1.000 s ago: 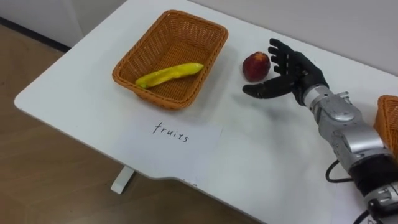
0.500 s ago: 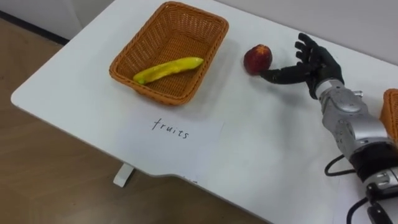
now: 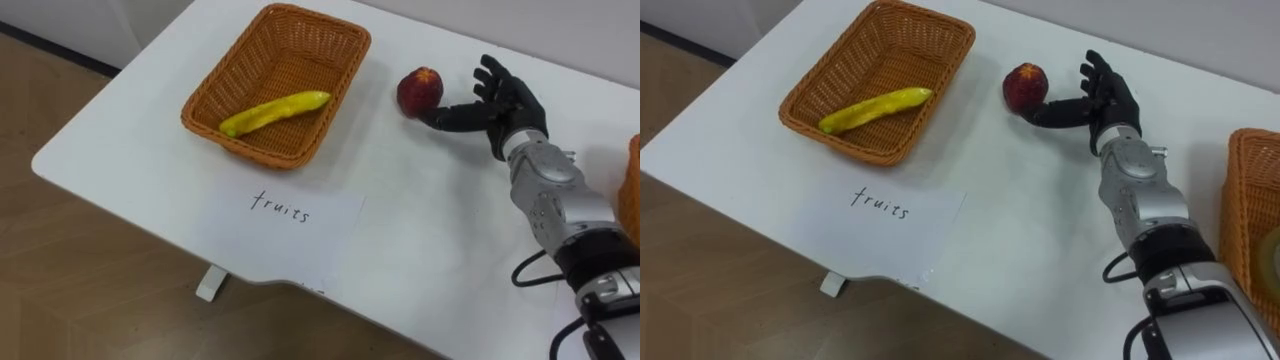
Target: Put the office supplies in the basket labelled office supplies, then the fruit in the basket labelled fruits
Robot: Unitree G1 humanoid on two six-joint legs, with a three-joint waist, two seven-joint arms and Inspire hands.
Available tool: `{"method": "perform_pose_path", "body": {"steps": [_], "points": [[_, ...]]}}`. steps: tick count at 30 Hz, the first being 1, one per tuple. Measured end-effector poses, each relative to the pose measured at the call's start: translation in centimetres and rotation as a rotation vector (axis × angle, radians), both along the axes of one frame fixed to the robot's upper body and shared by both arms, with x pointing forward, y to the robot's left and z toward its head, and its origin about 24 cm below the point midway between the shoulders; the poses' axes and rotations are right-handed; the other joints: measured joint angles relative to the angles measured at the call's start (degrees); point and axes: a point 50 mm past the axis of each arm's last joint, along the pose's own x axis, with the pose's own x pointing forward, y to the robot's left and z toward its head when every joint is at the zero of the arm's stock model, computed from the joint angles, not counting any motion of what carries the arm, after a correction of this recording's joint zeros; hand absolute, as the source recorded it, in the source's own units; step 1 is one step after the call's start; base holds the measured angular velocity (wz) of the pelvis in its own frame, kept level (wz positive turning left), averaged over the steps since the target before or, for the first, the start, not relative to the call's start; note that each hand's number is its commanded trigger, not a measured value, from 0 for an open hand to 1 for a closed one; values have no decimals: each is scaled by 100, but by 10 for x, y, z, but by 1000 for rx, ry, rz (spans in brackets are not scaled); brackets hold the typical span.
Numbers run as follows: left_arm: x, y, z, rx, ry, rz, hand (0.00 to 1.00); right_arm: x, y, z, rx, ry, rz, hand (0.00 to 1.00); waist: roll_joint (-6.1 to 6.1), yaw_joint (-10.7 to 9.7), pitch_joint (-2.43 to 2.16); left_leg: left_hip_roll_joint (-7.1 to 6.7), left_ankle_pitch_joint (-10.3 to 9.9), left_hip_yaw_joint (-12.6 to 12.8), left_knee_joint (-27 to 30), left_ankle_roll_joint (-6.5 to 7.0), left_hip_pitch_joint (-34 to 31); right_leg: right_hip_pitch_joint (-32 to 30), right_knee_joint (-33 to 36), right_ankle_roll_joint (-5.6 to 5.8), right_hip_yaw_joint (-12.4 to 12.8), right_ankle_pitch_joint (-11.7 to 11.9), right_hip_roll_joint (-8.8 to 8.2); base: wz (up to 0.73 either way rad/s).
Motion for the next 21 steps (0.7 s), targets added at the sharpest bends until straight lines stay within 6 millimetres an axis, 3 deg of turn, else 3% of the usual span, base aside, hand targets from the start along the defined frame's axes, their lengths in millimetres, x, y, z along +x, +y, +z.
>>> {"method": "perform_pose_path", "body": {"steps": [21], "points": [[-1,-8,-3,-27,13,-3,0,0,1,-1,-29,-5,1,0,0,103,18,-26,61,-16,-12,11,-38,-25,15,-1,-90,5,-46,1]]}}
